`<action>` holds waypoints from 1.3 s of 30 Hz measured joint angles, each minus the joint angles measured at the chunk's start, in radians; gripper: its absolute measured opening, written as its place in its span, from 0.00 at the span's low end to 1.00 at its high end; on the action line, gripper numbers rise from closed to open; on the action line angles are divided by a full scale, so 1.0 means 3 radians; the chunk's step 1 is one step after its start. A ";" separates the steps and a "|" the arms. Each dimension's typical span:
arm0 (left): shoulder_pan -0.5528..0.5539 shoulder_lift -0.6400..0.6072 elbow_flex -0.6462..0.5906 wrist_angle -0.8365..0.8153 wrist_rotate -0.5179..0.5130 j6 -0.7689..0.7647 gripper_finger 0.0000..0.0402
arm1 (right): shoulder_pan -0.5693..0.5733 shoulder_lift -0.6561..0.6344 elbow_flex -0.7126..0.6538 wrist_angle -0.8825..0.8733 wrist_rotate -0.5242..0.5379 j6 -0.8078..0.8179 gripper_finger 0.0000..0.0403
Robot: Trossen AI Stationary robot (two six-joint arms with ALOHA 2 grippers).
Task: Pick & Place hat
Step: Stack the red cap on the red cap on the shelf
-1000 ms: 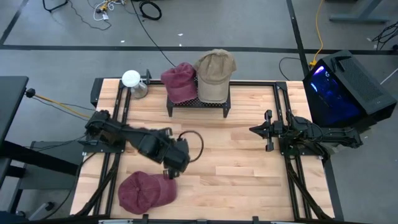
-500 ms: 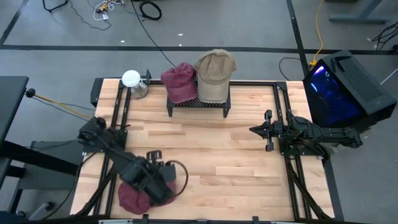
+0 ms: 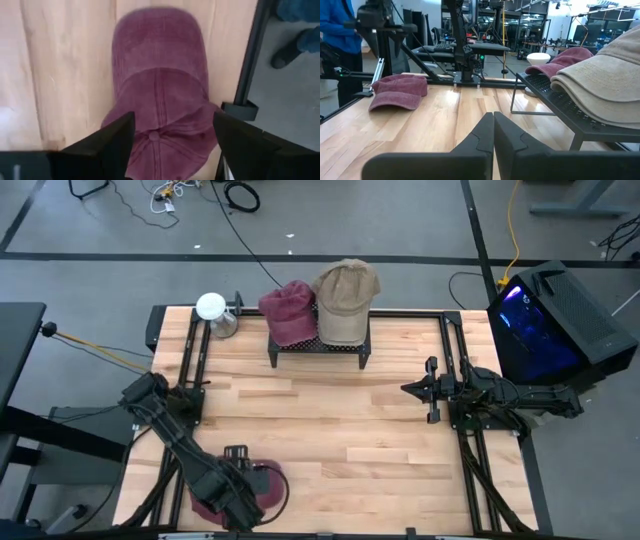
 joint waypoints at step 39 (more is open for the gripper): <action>0.0054 -0.0014 -0.1446 0.1093 0.0373 0.0089 0.52 | 0.0000 -0.0001 0.0000 0.0000 0.0000 0.0000 0.03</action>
